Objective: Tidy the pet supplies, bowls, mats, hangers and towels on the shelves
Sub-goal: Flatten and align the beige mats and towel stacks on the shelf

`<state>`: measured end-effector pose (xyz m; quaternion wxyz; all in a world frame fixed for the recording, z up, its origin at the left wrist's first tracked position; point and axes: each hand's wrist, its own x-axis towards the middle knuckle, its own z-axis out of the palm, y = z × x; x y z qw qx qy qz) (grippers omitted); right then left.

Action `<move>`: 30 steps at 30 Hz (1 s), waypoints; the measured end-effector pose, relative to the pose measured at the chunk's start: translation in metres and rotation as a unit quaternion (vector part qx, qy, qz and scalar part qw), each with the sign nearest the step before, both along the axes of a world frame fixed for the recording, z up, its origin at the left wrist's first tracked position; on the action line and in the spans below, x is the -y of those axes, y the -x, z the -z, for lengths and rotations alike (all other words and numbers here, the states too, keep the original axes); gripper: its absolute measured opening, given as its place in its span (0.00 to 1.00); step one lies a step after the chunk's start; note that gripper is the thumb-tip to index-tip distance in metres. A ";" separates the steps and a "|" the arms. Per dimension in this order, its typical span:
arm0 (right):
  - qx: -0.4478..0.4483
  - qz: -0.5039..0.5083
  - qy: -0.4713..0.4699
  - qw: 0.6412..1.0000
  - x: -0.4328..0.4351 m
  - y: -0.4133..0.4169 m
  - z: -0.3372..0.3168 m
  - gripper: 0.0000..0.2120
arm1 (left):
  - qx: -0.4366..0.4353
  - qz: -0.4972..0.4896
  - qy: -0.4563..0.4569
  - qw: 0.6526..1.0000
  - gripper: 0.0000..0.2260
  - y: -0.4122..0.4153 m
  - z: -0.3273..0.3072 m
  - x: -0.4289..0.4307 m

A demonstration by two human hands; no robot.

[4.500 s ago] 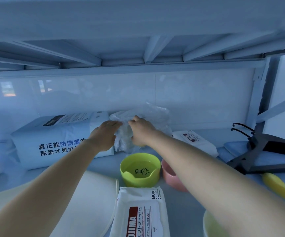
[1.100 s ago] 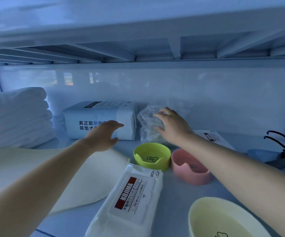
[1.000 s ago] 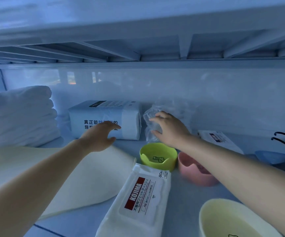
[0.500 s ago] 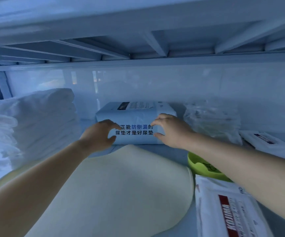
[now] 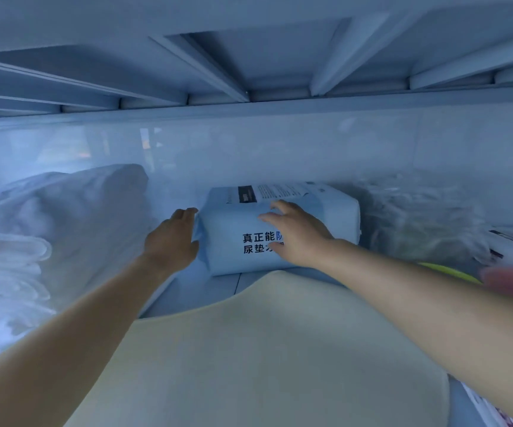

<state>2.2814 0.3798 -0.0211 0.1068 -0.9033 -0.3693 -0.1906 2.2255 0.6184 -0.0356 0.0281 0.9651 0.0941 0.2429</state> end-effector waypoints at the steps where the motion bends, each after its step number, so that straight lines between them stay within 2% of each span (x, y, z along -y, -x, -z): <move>1: 0.004 0.006 0.004 1.000 -0.007 -0.002 0.003 0.29 | -0.014 0.003 0.000 1.000 0.24 -0.004 0.002 -0.003; 5: 0.009 0.042 0.021 0.999 -0.022 -0.012 0.014 0.39 | -0.042 0.012 -0.012 0.999 0.21 -0.017 0.012 -0.013; 10: 0.043 0.079 0.046 0.995 -0.026 -0.018 0.033 0.48 | -0.009 0.021 -0.022 1.000 0.15 -0.031 0.021 -0.014; 22: 0.053 0.081 0.042 0.994 -0.020 -0.014 0.036 0.47 | 0.017 0.080 -0.037 0.996 0.07 -0.029 0.020 -0.021; 27: 0.053 0.102 0.007 0.993 -0.002 -0.006 0.029 0.45 | 0.024 0.114 -0.018 0.993 0.03 -0.012 0.005 -0.004; 30: 0.076 0.111 0.010 0.991 0.011 -0.002 0.023 0.45 | 0.041 0.125 -0.025 0.991 0.08 -0.004 -0.007 0.010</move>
